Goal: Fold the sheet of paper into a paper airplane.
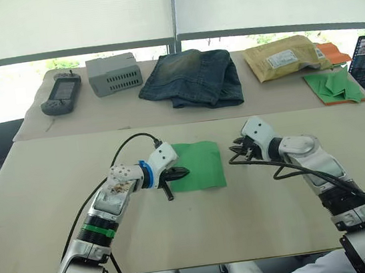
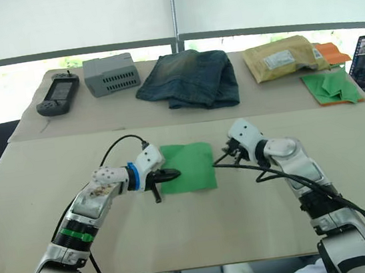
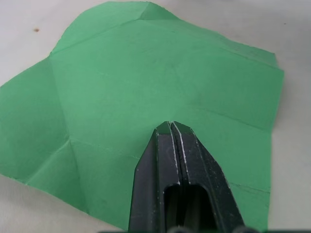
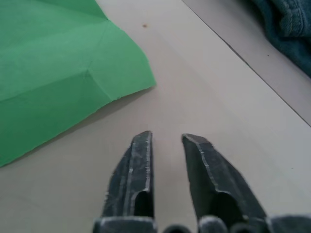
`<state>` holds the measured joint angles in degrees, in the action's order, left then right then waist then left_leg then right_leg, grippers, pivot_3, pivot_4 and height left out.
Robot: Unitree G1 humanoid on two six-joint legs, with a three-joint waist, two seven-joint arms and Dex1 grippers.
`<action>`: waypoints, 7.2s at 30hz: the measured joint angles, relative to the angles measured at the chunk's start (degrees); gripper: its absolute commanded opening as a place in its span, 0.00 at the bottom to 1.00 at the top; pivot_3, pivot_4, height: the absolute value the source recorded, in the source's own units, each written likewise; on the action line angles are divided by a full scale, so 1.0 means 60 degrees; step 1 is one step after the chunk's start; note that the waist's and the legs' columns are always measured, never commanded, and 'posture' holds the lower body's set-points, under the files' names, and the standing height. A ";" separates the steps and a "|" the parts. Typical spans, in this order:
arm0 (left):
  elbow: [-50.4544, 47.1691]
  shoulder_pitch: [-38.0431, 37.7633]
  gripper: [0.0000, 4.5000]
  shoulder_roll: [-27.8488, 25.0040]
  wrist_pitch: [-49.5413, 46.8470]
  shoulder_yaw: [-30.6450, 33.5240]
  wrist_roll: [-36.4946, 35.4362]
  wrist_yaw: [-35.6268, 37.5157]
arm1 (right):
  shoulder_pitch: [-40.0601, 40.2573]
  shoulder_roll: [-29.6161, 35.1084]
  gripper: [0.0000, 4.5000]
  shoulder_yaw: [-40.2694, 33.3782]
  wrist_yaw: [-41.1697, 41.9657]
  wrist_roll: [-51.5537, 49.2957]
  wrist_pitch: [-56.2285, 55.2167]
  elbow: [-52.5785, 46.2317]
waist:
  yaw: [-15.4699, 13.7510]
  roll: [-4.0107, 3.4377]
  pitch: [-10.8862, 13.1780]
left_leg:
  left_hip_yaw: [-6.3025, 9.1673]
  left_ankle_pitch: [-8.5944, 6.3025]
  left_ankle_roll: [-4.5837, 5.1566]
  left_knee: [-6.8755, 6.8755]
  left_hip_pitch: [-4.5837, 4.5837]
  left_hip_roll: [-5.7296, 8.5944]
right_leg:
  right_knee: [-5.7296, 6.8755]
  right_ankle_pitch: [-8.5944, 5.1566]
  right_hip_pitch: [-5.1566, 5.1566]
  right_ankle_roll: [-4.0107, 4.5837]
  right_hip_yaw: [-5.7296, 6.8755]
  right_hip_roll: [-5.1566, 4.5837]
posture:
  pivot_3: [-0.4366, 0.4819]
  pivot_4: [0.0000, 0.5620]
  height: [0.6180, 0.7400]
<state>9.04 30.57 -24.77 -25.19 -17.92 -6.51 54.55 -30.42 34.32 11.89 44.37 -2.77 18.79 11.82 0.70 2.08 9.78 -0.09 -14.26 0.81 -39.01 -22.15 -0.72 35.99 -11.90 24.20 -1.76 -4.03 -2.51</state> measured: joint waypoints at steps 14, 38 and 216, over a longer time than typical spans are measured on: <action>-0.0031 -0.0150 0.00 0.0141 0.0215 -0.0075 0.0072 -0.0076 | -0.1361 -0.0680 0.01 0.0611 0.1339 0.0969 -0.3691 0.3268 | 0.0142 -0.0019 -0.0021 | -0.0003 0.0000 0.0000 0.0006 0.0034 -0.0004 | 0.0007 0.0012 -0.0022 0.0022 -0.0004 0.0004 | 0.48 0.27 0.91; 0.0053 -0.0171 0.00 0.0231 0.0198 0.0066 0.0084 -0.0363 | -0.1491 -0.2507 0.01 -0.0694 0.3779 -0.2011 -0.2095 0.2694 | 0.0187 -0.0026 -0.0025 | 0.0010 0.0001 -0.0002 0.0004 0.0034 -0.0011 | 0.0022 0.0025 -0.0017 0.0042 -0.0001 -0.0004 | 0.48 0.27 0.91; -0.0528 -0.0571 0.00 -0.0344 -0.1520 0.1169 -0.1762 -0.0476 | -0.0004 0.0283 0.01 0.0072 0.1522 -0.0896 0.3017 -0.4354 | 0.0098 -0.0020 -0.0009 | 0.0012 0.0001 -0.0005 0.0034 -0.0048 -0.0005 | -0.0016 -0.0006 0.0065 -0.0001 0.0015 0.0000 | 0.48 0.27 0.91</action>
<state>5.87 27.14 -26.84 -34.31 -10.90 -17.08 51.70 -30.44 36.02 12.33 53.50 -8.15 36.89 -14.30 1.29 1.96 9.72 -0.02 -14.25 0.78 -38.81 -22.44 -0.75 35.89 -11.93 24.59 -1.76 -3.94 -2.51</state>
